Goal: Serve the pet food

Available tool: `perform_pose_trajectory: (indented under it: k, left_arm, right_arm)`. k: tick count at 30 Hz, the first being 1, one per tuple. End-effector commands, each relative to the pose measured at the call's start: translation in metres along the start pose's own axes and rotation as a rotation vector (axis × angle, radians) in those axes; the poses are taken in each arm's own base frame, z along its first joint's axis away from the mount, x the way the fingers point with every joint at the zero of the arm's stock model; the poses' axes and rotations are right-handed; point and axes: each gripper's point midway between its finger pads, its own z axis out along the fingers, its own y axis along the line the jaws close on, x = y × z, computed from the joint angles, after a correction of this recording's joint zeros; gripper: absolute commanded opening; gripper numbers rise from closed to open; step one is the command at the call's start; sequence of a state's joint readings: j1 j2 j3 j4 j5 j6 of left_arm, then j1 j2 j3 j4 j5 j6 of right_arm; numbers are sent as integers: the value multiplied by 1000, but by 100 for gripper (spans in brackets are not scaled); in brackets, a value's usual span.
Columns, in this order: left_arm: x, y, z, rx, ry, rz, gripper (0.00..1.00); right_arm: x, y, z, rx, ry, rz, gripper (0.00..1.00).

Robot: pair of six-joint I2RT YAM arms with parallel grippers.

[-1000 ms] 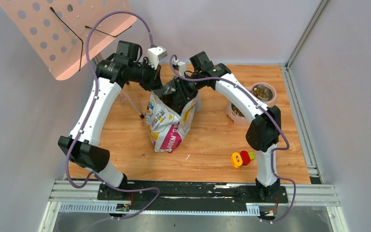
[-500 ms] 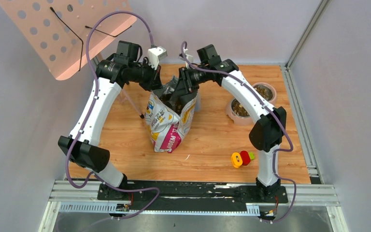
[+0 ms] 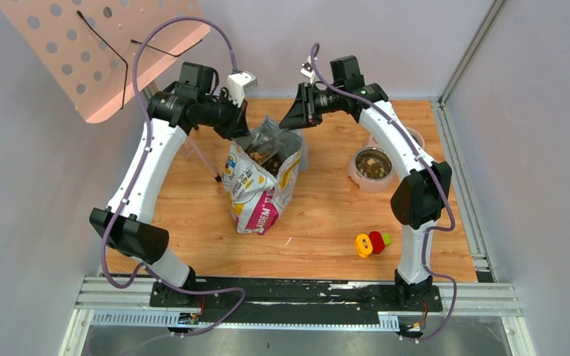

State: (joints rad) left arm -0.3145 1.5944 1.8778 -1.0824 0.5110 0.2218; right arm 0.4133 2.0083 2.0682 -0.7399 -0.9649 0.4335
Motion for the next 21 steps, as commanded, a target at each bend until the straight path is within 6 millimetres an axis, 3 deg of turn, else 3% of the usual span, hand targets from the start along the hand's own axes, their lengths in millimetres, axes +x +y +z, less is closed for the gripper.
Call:
perform_pose_trajectory:
  k: [1, 7, 13, 21]
  left_arm:
    - [-22, -5, -4, 14, -60, 50, 0]
    - [-18, -3, -4, 5, -44, 69, 0]
    - [-12, -1, -4, -5, -28, 75, 0]
    - [-4, 2, -6, -17, 3, 118, 0]
  right_arm:
    - [-6, 38, -13, -77, -30, -37, 0]
    - [-13, 34, -26, -69, -57, -8, 0]
    - [-6, 42, -43, -176, -6, 63, 0]
    - [-3, 24, -54, -219, 18, 222, 0]
